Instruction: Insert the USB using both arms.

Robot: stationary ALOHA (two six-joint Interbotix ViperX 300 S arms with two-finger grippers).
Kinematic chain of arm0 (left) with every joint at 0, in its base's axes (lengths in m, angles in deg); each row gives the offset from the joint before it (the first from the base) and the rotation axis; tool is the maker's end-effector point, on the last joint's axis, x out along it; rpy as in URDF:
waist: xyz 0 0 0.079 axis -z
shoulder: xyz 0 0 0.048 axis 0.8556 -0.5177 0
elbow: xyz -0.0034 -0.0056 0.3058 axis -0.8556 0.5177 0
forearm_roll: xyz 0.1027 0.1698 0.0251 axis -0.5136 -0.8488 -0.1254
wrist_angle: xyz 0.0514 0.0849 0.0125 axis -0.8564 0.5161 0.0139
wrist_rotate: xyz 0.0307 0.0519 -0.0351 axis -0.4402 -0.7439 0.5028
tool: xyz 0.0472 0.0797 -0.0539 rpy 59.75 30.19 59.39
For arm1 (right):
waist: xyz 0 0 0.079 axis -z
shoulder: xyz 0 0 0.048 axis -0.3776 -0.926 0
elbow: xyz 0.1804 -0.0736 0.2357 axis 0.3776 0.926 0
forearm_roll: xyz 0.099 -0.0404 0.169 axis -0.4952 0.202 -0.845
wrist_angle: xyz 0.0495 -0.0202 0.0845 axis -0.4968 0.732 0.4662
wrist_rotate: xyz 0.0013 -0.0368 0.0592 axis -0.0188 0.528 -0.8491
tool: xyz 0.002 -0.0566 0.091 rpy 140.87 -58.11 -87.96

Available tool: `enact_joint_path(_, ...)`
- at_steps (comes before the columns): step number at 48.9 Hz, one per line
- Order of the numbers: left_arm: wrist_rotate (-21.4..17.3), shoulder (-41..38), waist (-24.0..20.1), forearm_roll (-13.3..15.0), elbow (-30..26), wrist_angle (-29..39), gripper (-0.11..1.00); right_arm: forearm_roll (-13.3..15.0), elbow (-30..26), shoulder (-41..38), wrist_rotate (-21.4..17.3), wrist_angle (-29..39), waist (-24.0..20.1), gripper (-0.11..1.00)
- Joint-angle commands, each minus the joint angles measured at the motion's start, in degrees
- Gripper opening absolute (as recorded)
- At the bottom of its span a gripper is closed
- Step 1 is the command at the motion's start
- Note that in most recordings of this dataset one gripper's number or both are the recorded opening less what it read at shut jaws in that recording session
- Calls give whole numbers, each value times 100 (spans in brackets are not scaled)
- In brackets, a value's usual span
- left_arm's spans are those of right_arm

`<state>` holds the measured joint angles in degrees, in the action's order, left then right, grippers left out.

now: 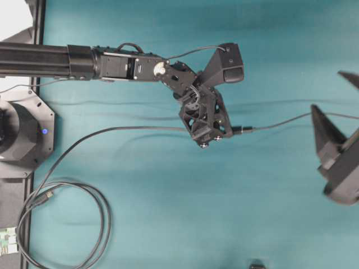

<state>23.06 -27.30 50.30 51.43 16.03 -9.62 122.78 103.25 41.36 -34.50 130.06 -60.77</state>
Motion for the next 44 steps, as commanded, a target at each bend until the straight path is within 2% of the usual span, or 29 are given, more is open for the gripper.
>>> enact_joint_path(1,-97,9,53,-290,26,-290,23,-105,-88,167,0,18,53,85)
enact_joint_path(8,-97,-229,193,-940,0,-334,23,-229,-26,176,18,18,114,85)
enact_joint_path(12,-70,-316,290,-1195,-79,-343,23,-237,-18,176,18,18,132,85)
enact_joint_path(20,0,-343,308,-1230,-193,-325,24,-281,-9,202,44,18,149,85)
enact_joint_path(25,9,-343,316,-1239,-246,-325,29,-360,0,246,44,18,167,85)
enact_joint_path(35,97,-334,308,-1230,-255,-325,71,-387,-18,316,35,18,167,85)
enact_joint_path(37,149,-308,308,-1230,-246,-316,74,-387,-18,325,35,18,167,85)
enact_joint_path(44,378,26,316,-1239,-237,-141,72,-387,-53,448,35,18,167,85)
